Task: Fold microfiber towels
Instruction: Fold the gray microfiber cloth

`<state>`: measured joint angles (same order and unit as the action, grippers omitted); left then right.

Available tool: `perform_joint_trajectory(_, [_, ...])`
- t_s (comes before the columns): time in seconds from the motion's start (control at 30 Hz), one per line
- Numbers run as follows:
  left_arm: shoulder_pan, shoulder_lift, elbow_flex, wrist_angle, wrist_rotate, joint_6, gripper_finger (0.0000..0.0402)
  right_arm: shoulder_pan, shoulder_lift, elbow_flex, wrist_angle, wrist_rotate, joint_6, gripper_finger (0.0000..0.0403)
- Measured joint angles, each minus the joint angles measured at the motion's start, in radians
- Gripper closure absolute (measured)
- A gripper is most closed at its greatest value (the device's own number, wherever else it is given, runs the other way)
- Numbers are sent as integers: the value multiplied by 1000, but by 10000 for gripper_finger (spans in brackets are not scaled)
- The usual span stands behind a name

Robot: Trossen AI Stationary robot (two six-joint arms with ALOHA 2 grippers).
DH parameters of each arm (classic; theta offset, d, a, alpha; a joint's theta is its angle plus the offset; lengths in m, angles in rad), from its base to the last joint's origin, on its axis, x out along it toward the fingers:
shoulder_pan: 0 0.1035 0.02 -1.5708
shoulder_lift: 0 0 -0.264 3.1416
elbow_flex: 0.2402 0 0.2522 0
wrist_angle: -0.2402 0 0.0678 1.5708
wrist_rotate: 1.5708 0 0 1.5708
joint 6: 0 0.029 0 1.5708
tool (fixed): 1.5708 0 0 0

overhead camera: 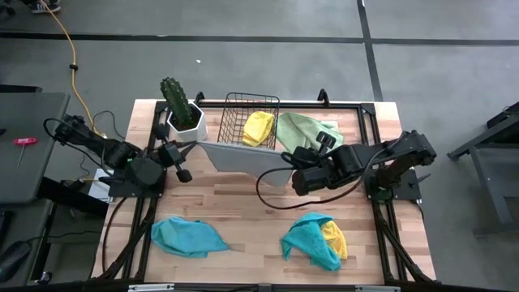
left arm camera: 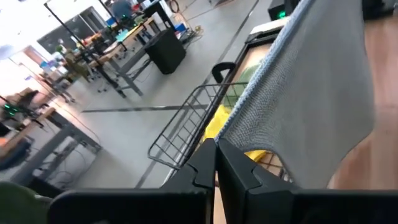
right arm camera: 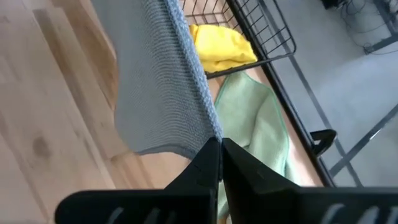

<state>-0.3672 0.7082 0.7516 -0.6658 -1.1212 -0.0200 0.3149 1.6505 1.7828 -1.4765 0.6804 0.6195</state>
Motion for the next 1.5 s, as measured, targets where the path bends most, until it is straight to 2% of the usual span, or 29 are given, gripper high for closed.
perform_joint_trajectory(0.27, [-1, -5, -3, 49, -16, 163, 402, 57, 2, 0, 19, 54, -107, 403])
perform_joint_trajectory(0.47, [-34, 30, -3, 7, 73, 96, 401, 151, 50, 0, 19, 76, -94, 403])
perform_joint_trajectory(0.57, [-76, 67, -3, -15, 90, 12, 401, 190, 95, 0, 22, 57, -40, 403])
perform_joint_trajectory(0.87, [-260, 234, -3, -36, 228, -371, 402, 263, 259, 0, 67, -152, 69, 403])
perform_joint_trajectory(1.2, [-435, 522, -3, -21, 326, -844, 401, 277, 371, 0, 237, -350, 84, 403])
perform_joint_trajectory(1.37, [-463, 678, -3, 5, 384, -969, 402, 276, 421, 0, 262, -442, 99, 403])
perform_joint_trajectory(1.5, [-460, 766, -3, 82, 476, -988, 402, 274, 447, 0, 283, -500, 99, 403])
